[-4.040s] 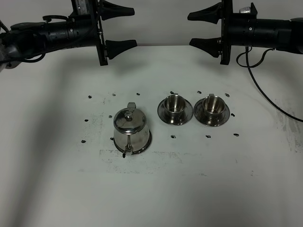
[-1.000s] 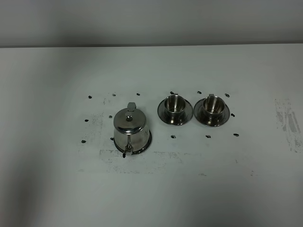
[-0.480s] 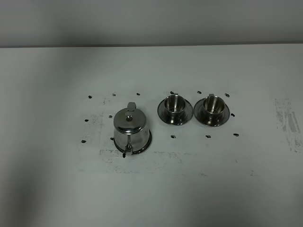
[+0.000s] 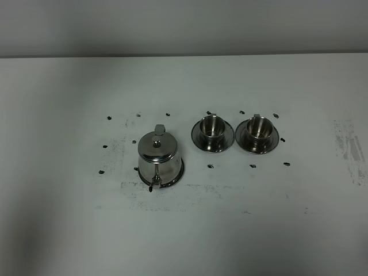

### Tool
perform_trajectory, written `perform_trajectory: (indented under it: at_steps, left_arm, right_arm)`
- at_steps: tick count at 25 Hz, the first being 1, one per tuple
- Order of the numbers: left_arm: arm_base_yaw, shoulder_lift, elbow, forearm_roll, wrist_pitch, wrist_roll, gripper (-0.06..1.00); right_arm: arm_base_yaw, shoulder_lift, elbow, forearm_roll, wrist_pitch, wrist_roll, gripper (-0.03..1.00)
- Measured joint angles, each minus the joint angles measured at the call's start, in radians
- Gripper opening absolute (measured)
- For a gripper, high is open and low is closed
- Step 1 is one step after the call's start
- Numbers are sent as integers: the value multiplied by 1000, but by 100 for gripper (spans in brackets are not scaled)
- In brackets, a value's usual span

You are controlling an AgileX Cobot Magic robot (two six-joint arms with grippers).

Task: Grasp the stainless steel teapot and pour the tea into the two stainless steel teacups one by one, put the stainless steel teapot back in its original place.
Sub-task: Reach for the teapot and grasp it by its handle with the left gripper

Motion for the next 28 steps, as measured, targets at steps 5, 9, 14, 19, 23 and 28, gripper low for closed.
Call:
perform_trajectory:
  at_steps: [5,9,14,19,23,28]
  left_arm:
    - [0,0,0,0,0,10,67]
    - [0,0,0,1,0,16,67]
    - [0,0,0,1,0,22,67]
    - [0,0,0,1,0,26,67]
    - [0,0,0,1,0,32,67]
    - [0,0,0,1,0,49,67]
  right_arm:
    - [0,0,0,0,0,1,58]
    - [-2,0,0,0,0,1,58]
    - [-70,0,0,5,0,1,58]
    - [-88,0,0,5,0,1,58]
    - [-88,0,0,5,0,1,58]
    - [-88,0,0,5,0,1,58]
